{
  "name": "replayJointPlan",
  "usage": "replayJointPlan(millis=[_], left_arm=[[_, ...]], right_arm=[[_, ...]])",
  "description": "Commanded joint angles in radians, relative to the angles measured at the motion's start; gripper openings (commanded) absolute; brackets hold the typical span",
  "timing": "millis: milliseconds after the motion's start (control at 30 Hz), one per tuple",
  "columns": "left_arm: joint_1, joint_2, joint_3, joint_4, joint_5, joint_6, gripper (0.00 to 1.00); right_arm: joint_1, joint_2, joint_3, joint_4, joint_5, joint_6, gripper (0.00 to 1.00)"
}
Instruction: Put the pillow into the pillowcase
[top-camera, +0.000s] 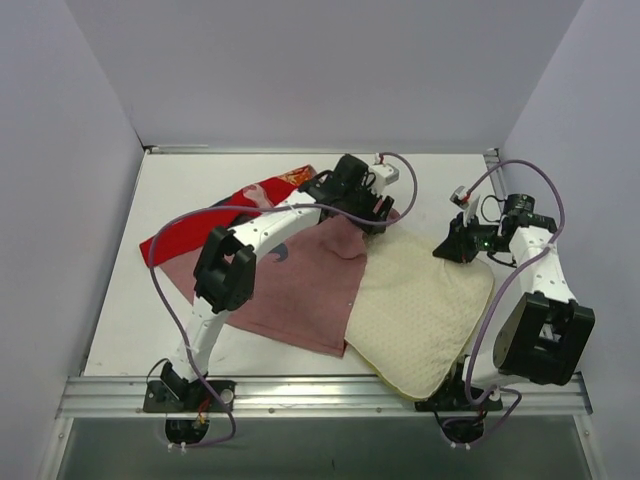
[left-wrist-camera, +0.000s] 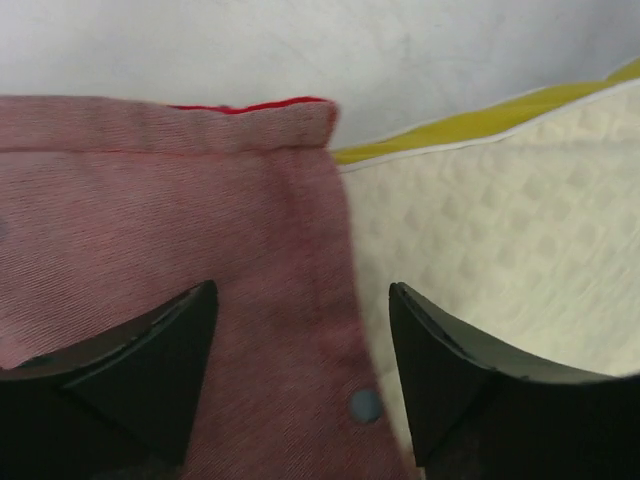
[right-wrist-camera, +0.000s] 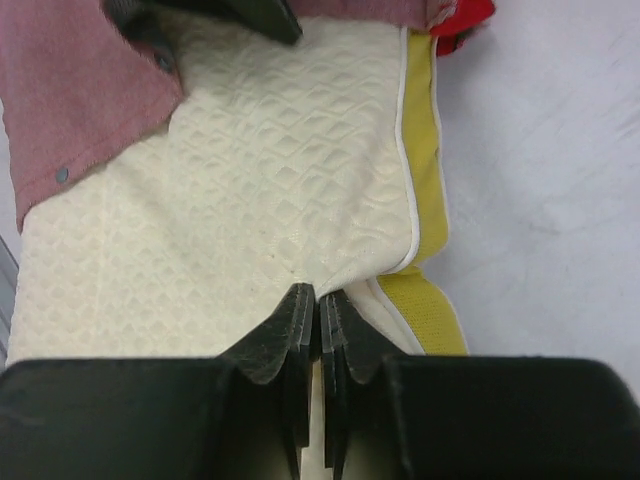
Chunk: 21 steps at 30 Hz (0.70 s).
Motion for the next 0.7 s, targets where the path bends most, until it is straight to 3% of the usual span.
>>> replayJointPlan(millis=[0,67,100,167,267,333,500,600,633,667], left_arm=[[0.063,-0.156,0.035,-0.095,-0.122,0.204,0.78],[0.092,-0.156,0.075,-0.153,-0.136,0.292,0.88],[0.097,-0.151,0.087,-0.201,-0.168,0.319,0.90],[0.103,-0.136,0.096,-0.226,-0.197,0.385,0.94],[0.107,-0.105,0.106,-0.299,-0.204,0.422,0.95],[0.107,-0.093,0.096,-0.307,-0.169,0.415,0.95],[0.091,-0.055,0.116,-0.301,-0.043,0.378,0.97],[0.060,0.002,0.147,-0.301,-0.095,0.378,0.94],[0.052,0.030,0.156,-0.299,-0.096,0.376,0.80],[0.051,0.040,0.162,-0.299,-0.101,0.372,0.75]], right_arm=[[-0.016,0.041,0.052,-0.281,0.000,-0.231,0.10],[-0.016,0.081,0.069,-0.312,0.025,-0.208,0.21],[-0.017,0.095,0.092,-0.334,0.034,-0.188,0.34],[-0.042,0.129,0.115,-0.345,0.043,-0.102,0.48],[-0.071,0.162,0.158,-0.352,0.080,0.035,0.61],[-0.068,0.184,0.201,-0.353,0.113,0.129,0.64],[-0.024,0.258,0.241,-0.365,0.205,0.298,0.91],[0.034,0.304,0.209,-0.365,0.299,0.292,0.89],[0.053,0.319,0.204,-0.367,0.320,0.298,0.88],[0.067,0.345,0.192,-0.370,0.333,0.299,0.84]])
